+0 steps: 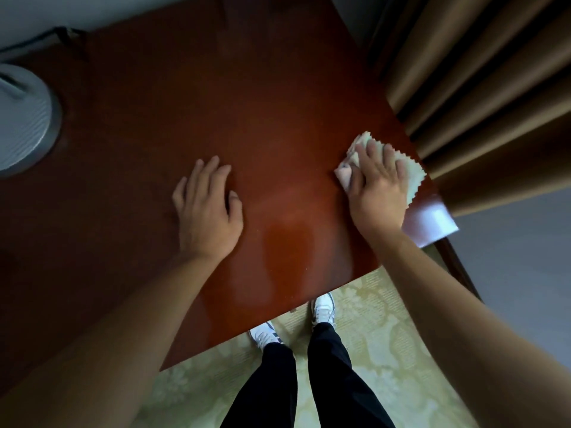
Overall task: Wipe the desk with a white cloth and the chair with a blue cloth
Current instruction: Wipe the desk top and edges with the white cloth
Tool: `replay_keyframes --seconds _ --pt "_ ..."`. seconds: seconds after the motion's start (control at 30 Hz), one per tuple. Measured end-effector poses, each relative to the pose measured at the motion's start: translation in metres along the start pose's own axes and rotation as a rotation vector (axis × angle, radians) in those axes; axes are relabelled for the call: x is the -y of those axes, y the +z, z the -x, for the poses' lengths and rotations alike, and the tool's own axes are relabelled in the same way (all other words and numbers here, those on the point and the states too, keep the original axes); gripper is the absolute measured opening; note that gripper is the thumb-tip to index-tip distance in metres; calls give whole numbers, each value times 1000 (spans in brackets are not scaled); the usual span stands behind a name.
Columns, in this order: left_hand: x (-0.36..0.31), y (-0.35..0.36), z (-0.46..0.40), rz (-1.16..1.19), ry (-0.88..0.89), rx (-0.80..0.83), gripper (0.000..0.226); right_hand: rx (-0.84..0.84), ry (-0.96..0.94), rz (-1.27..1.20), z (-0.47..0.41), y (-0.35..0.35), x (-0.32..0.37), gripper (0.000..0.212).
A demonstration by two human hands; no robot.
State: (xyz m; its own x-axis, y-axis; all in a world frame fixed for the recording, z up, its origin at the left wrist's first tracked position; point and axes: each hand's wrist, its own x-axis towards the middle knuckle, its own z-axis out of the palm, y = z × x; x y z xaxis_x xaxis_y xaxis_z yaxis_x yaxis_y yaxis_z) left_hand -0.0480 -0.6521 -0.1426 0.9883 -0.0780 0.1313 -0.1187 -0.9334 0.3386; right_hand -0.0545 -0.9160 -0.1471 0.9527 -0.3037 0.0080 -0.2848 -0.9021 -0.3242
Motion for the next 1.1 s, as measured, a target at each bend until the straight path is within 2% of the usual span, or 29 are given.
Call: replay_keyframes --seconds 0.07,0.2,0.27,0.37,0.5,0.67,0.93,1.1 --pt "-17 5 2 14 53 -4 44 24 -41 25 5 1 12 47" --pt "-42 22 2 31 68 -30 43 109 -396 -23 46 15 52 46" --pt "-47 28 0 24 58 -21 44 88 -454 -70 52 20 56 41" --pt "-46 32 -4 -6 36 -7 45 84 -443 -44 26 18 45 41" --pt "-44 37 -6 -61 -19 12 47 81 -274 -17 -41 10 31 44" --pt "-45 39 -7 -78 -59 2 47 103 -301 23 -105 12 37 46" --pt "-47 39 -7 -95 -59 -36 45 117 -343 81 -118 17 62 49" --pt "-46 39 -7 -59 -85 -66 45 278 -735 -47 -28 15 65 48"
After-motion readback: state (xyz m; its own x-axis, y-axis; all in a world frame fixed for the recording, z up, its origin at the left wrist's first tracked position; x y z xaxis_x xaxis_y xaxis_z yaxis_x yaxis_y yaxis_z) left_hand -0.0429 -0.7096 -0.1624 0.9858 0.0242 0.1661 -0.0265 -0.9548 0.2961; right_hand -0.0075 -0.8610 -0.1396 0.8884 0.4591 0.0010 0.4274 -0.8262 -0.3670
